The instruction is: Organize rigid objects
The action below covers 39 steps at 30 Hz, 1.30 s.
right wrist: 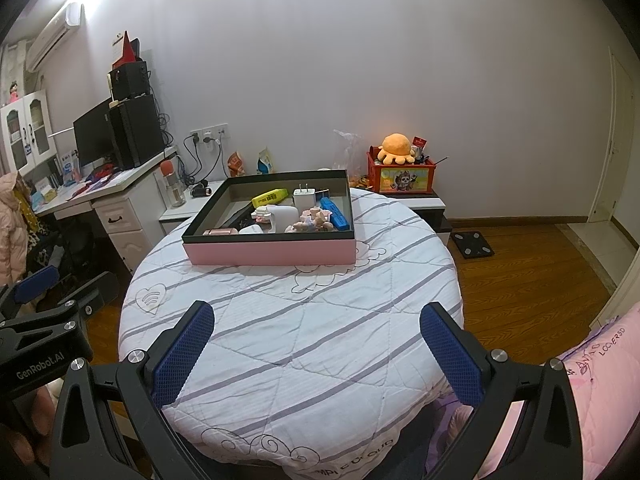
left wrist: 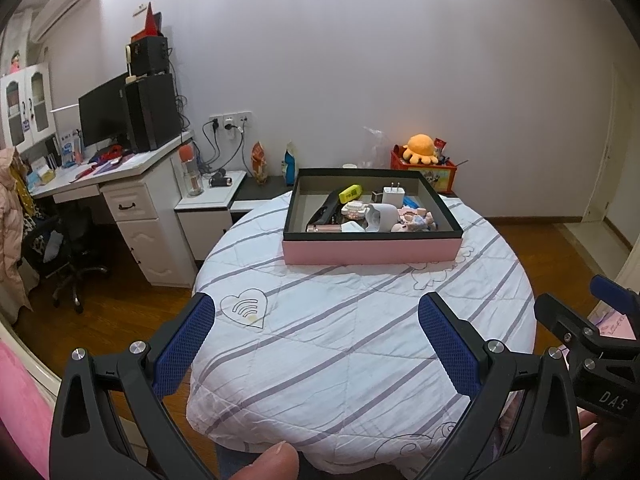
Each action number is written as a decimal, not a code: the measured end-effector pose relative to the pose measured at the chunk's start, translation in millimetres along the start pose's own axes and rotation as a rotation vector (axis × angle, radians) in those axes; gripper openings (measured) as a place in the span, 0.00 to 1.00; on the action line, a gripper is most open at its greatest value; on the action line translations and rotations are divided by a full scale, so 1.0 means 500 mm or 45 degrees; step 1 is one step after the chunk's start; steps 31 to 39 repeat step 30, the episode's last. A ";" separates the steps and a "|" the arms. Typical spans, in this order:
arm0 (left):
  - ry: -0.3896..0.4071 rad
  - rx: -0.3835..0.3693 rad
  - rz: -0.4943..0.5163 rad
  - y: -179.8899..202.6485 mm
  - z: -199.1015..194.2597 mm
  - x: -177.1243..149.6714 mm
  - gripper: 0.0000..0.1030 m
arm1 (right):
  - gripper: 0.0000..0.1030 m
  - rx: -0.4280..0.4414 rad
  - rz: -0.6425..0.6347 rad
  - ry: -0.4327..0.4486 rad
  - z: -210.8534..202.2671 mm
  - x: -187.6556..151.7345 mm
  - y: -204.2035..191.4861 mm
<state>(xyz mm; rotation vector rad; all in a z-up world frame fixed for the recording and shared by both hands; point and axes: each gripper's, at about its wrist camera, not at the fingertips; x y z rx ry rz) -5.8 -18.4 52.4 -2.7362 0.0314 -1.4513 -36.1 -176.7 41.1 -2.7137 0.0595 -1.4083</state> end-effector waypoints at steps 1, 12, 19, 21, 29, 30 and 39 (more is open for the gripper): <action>0.000 -0.001 0.000 0.000 0.000 0.000 1.00 | 1.00 0.001 -0.001 0.000 0.000 0.000 -0.001; 0.006 -0.004 -0.010 -0.011 -0.002 0.003 1.00 | 1.00 -0.001 0.001 -0.003 0.002 0.000 0.000; -0.008 -0.006 -0.005 -0.010 0.001 0.004 1.00 | 1.00 0.000 0.001 -0.004 0.002 -0.001 0.000; -0.012 -0.003 0.000 -0.010 0.003 0.003 1.00 | 1.00 0.000 0.001 -0.005 0.003 -0.001 -0.001; 0.000 0.001 0.024 -0.003 -0.003 0.001 1.00 | 1.00 0.001 0.001 -0.005 0.003 -0.001 0.000; -0.003 -0.003 0.023 -0.003 -0.002 0.002 1.00 | 1.00 0.000 0.001 -0.005 0.003 -0.001 0.000; -0.003 -0.003 0.023 -0.003 -0.002 0.002 1.00 | 1.00 0.000 0.001 -0.005 0.003 -0.001 0.000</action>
Point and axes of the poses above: each gripper's, at about its wrist camera, not at the fingertips, and z roughly the way its jaws point, y to its right, x to its top, and after that the axes turned 4 degrees about x, right-handed
